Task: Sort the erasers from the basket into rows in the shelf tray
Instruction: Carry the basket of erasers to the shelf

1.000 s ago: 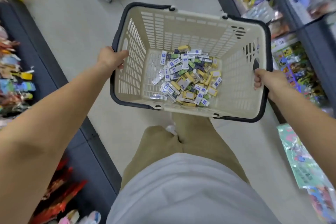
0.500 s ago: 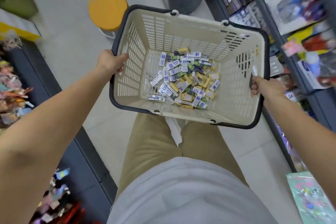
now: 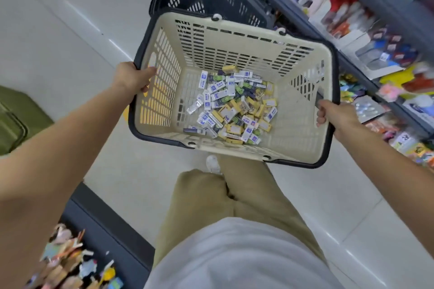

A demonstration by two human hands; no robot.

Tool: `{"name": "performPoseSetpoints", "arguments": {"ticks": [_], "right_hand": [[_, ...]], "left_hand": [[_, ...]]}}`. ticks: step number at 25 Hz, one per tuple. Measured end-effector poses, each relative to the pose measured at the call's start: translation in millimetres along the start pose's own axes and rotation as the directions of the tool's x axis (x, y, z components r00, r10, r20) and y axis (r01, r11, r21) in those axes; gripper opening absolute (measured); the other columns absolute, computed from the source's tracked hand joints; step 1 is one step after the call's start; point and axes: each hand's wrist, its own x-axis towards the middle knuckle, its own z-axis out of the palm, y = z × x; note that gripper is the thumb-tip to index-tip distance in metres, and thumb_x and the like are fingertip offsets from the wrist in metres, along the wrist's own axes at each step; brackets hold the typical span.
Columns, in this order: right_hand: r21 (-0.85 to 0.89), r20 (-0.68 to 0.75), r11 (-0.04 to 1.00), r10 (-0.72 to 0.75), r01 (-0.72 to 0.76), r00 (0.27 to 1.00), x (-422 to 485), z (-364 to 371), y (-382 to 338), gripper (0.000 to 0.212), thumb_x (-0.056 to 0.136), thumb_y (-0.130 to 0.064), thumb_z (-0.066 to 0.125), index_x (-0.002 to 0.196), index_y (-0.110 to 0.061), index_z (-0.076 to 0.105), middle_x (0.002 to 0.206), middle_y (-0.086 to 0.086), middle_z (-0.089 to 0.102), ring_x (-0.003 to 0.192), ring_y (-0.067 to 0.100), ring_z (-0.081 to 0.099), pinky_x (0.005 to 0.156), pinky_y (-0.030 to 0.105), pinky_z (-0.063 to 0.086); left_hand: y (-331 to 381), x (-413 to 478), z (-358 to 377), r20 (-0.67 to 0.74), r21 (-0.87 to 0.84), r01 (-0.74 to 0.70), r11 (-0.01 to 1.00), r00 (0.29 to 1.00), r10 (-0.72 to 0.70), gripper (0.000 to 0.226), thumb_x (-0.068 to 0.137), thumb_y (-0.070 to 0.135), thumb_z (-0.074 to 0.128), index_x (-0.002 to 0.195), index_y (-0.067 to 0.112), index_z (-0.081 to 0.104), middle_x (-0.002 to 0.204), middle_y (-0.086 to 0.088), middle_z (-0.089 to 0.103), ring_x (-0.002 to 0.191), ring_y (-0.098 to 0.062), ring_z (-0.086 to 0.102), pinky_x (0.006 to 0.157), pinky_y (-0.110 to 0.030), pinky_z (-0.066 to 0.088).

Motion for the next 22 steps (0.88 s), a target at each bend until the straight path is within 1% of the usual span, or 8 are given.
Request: {"name": "performPoseSetpoints", "arguments": {"ticks": [5, 8, 10, 12, 14, 18, 20, 22], "right_hand": [[0.077, -0.059, 0.995, 0.074, -0.069, 0.996, 37, 43, -60, 0.023, 0.086, -0.015, 0.055, 0.064, -0.011, 0.048, 0.056, 0.005, 0.046, 0.025, 0.008, 0.037, 0.033, 0.016, 0.034], [0.12, -0.104, 0.987, 0.119, -0.106, 0.987, 55, 62, -93, 0.025, 0.086, -0.015, 0.054, 0.062, -0.01, 0.049, 0.055, 0.006, 0.045, 0.026, 0.009, 0.036, 0.033, 0.016, 0.033], [0.177, -0.122, 0.976, 0.151, -0.128, 0.981, 61, 78, -111, 0.024, 0.086, -0.014, 0.054, 0.063, -0.009, 0.049, 0.055, 0.007, 0.044, 0.026, 0.01, 0.035, 0.033, 0.016, 0.032], [0.232, -0.139, 0.961, 0.184, -0.149, 0.973, 67, 98, -126, 0.025, 0.087, -0.013, 0.054, 0.063, -0.01, 0.048, 0.055, 0.007, 0.044, 0.026, 0.01, 0.034, 0.033, 0.017, 0.032], [0.298, -0.16, 0.941, 0.211, -0.157, 0.964, 78, 123, -137, 0.025, 0.086, -0.013, 0.054, 0.062, -0.01, 0.048, 0.055, 0.008, 0.045, 0.026, 0.01, 0.034, 0.036, 0.019, 0.033], [0.391, -0.189, 0.9, 0.283, -0.193, 0.94, 92, 177, -152, 0.022, 0.085, -0.015, 0.057, 0.064, -0.01, 0.052, 0.055, 0.007, 0.048, 0.034, 0.013, 0.039, 0.044, 0.028, 0.037], [0.42, -0.225, 0.885, 0.316, -0.201, 0.922, 99, 202, -159, 0.021, 0.084, -0.014, 0.057, 0.064, -0.011, 0.053, 0.054, 0.006, 0.048, 0.031, 0.01, 0.038, 0.042, 0.025, 0.038], [0.433, -0.258, 0.876, 0.345, -0.211, 0.902, 105, 220, -164, 0.02, 0.084, -0.015, 0.057, 0.065, -0.011, 0.053, 0.054, 0.005, 0.048, 0.028, 0.008, 0.038, 0.042, 0.026, 0.038]], "left_hand": [[75, 99, -5, 0.02, 0.05, -0.063, 0.997, 0.998, 0.062, 0.027, 0.087, 0.024, 0.059, 0.066, 0.01, 0.051, 0.057, -0.007, 0.05, 0.03, -0.009, 0.045, 0.048, -0.027, 0.042], [123, 153, -7, 0.057, 0.081, -0.115, 0.99, 0.992, 0.111, 0.032, 0.087, 0.027, 0.059, 0.06, 0.011, 0.05, 0.036, 0.003, 0.051, 0.025, -0.003, 0.042, 0.041, -0.02, 0.041], [149, 186, -11, 0.079, 0.115, -0.147, 0.982, 0.987, 0.138, 0.032, 0.086, 0.028, 0.059, 0.06, 0.011, 0.051, 0.032, 0.004, 0.05, 0.026, -0.003, 0.042, 0.047, -0.023, 0.042], [173, 220, -17, 0.086, 0.117, -0.18, 0.977, 0.982, 0.171, 0.029, 0.085, 0.028, 0.06, 0.063, 0.011, 0.052, 0.045, -0.001, 0.054, 0.027, -0.004, 0.043, 0.055, -0.029, 0.043], [197, 258, -20, 0.096, 0.125, -0.214, 0.969, 0.974, 0.203, 0.027, 0.082, 0.029, 0.062, 0.064, 0.012, 0.053, 0.054, -0.004, 0.053, 0.029, -0.006, 0.045, 0.055, -0.03, 0.043], [240, 331, -22, 0.182, 0.152, -0.285, 0.946, 0.949, 0.257, 0.028, 0.073, 0.032, 0.061, 0.058, 0.012, 0.05, 0.034, 0.005, 0.047, 0.035, -0.014, 0.044, 0.056, -0.032, 0.039], [254, 367, -21, 0.222, 0.202, -0.285, 0.937, 0.945, 0.24, 0.028, 0.07, 0.034, 0.06, 0.059, 0.012, 0.049, 0.031, 0.006, 0.045, 0.041, -0.019, 0.043, 0.056, -0.032, 0.039], [262, 395, -15, 0.274, 0.231, -0.297, 0.927, 0.934, 0.231, 0.026, 0.074, 0.031, 0.061, 0.061, 0.01, 0.052, 0.032, 0.006, 0.045, 0.039, -0.017, 0.043, 0.054, -0.029, 0.039]]}}
